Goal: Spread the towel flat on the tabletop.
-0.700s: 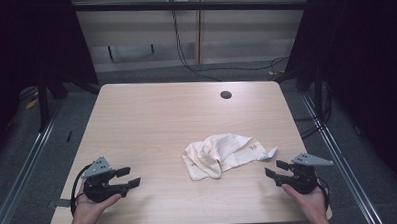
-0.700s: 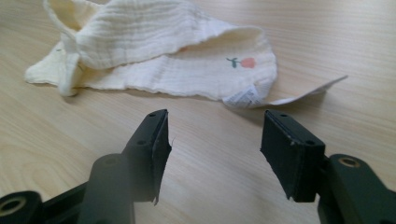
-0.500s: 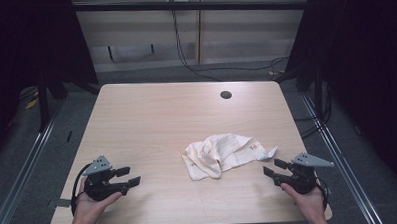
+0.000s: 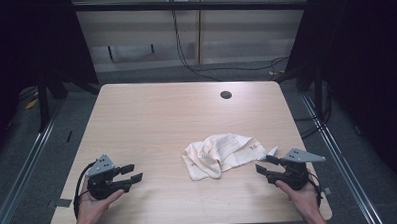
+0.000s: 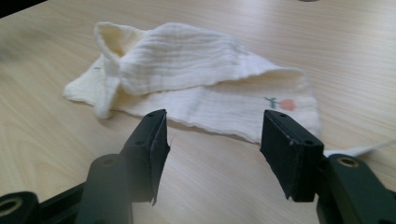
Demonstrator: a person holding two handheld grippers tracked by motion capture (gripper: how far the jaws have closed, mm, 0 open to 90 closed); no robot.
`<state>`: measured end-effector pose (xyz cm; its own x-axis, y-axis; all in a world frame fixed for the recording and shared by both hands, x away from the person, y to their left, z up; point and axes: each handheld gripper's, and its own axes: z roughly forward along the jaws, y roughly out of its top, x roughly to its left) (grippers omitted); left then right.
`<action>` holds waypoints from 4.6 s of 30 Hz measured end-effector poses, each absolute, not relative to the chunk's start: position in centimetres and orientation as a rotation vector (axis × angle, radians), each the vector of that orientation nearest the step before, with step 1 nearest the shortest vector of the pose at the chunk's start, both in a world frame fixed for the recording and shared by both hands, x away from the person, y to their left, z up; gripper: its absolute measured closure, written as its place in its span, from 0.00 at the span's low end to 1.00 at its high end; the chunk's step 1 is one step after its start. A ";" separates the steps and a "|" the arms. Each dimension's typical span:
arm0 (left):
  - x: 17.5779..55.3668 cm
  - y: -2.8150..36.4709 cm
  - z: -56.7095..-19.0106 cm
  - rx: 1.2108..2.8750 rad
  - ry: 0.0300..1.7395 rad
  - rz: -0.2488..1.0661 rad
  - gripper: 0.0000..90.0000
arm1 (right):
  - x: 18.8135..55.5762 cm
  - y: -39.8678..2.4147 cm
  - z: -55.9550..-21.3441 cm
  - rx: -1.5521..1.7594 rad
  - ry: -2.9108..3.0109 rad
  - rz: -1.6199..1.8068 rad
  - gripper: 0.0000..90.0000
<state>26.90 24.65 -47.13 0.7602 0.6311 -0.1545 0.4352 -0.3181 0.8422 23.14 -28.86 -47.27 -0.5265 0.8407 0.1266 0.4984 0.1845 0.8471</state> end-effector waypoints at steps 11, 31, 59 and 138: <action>27.6 25.5 -47.3 1.959 0.885 0.153 0.49 | 26.7 -26.3 -46.1 1.228 2.228 1.362 0.38; 27.1 24.8 -46.9 1.991 0.831 0.150 0.38 | 32.9 -25.0 -43.6 1.178 2.335 1.284 0.34; 27.0 25.3 -46.7 1.964 0.832 0.157 0.37 | 34.1 -23.3 -50.0 1.127 2.472 0.941 0.40; 28.6 18.1 -46.6 2.197 0.577 0.130 0.91 | 29.1 -14.8 -48.2 0.954 2.601 1.166 0.62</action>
<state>28.61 18.12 -46.61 0.8888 0.4468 -0.1021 0.3597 -0.5420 0.7595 29.10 -14.80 -48.23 -0.7905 0.5990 0.1280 0.4941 0.5000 0.7112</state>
